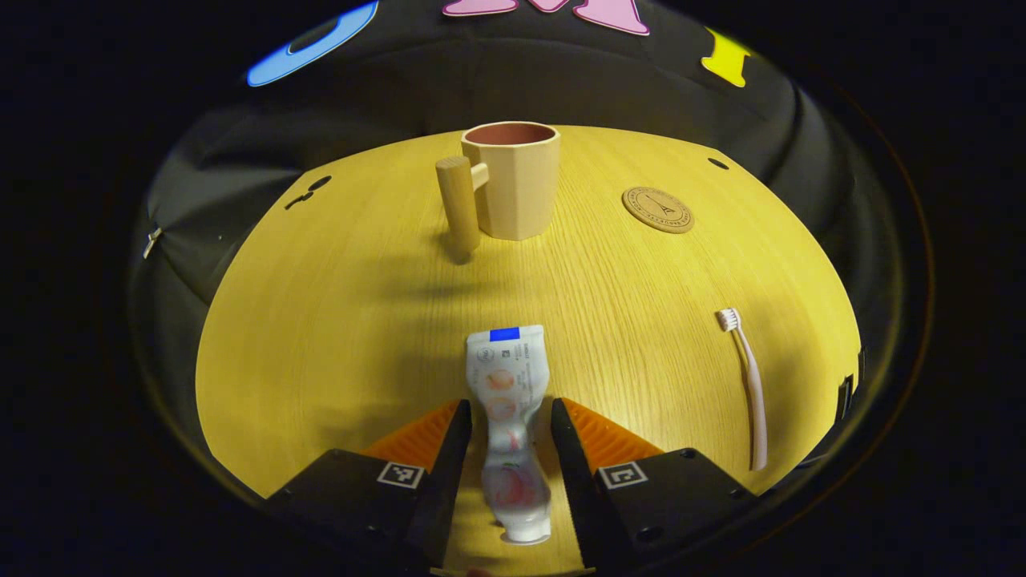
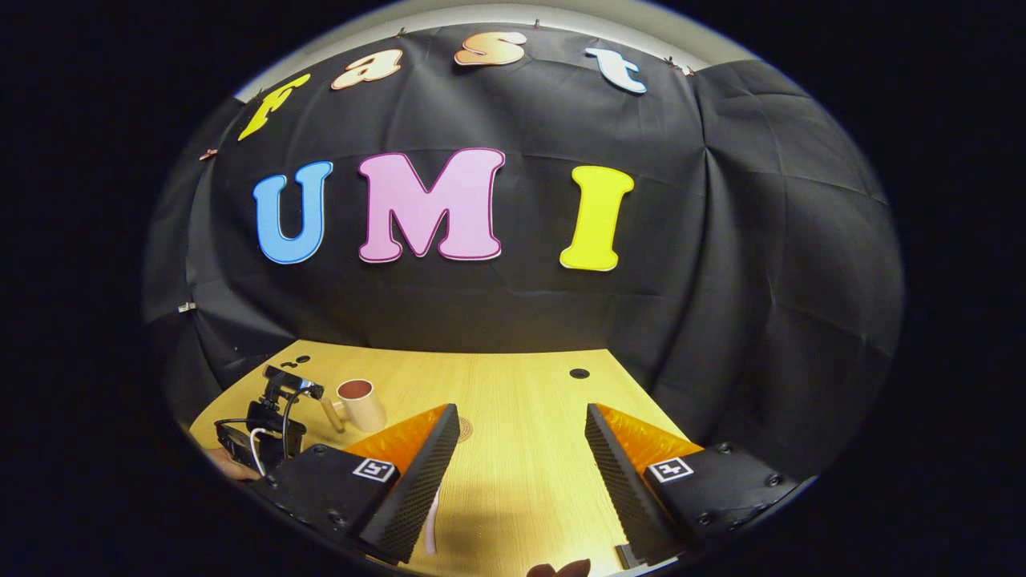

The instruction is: Put the toothbrush and toothpaste on the desktop into the cup, then pick up the cup and place it on the coaster on the desktop.

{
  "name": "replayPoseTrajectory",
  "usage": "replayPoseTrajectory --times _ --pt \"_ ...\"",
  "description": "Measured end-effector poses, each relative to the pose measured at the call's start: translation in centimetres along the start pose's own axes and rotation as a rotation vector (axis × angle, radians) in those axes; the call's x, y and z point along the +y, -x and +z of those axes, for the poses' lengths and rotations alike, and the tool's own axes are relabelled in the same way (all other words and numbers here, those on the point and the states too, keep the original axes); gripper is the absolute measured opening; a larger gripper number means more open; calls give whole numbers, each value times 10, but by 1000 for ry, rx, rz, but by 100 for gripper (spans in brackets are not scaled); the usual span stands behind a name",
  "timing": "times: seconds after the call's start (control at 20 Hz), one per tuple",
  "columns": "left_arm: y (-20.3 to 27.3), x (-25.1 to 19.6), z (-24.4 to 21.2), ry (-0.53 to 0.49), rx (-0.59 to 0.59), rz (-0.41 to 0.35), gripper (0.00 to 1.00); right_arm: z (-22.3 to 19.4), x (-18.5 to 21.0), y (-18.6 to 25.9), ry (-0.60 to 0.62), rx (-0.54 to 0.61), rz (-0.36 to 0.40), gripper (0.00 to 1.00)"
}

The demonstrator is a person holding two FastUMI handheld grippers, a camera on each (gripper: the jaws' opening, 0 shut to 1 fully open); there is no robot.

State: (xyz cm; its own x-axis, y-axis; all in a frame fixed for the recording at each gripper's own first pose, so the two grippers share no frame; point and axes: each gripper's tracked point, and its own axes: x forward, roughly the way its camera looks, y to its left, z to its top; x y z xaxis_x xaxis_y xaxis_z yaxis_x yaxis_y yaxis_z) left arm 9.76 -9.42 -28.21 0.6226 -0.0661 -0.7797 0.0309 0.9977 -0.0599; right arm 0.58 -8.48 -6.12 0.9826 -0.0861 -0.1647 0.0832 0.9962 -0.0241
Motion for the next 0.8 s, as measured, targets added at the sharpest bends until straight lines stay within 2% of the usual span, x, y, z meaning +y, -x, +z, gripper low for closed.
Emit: replayPoseTrajectory --times 0.05,0.1,0.15,0.2,0.25,0.3,0.45,0.55,0.65,0.8 --pt "0 -3 -2 4 13 -14 60 -1 0 1 1 4 -2 97" --pt "0 -5 -1 8 25 -8 48 -2 -1 2 -1 8 -5 97" --pt "0 -5 -4 15 47 -3 49 -2 -1 2 -4 9 -7 97" --pt "-1 -4 -4 19 69 -2 44 -3 -1 2 -7 11 -8 97" --pt "-1 -5 -5 21 92 -8 46 -5 -1 2 -7 16 -9 97" --pt "-1 -6 -3 22 110 -17 41 -8 -1 3 -5 23 -9 97" --pt "-1 -6 -2 -12 144 -34 34 -20 7 4 -12 67 7 97" --pt "0 -10 1 -15 131 -72 29 -29 15 3 -35 106 29 97" --pt "3 -18 3 22 123 -151 24 -42 22 -1 -44 152 51 97" --pt "25 -12 27 56 17 -186 22 -65 32 -6 -43 242 82 97"
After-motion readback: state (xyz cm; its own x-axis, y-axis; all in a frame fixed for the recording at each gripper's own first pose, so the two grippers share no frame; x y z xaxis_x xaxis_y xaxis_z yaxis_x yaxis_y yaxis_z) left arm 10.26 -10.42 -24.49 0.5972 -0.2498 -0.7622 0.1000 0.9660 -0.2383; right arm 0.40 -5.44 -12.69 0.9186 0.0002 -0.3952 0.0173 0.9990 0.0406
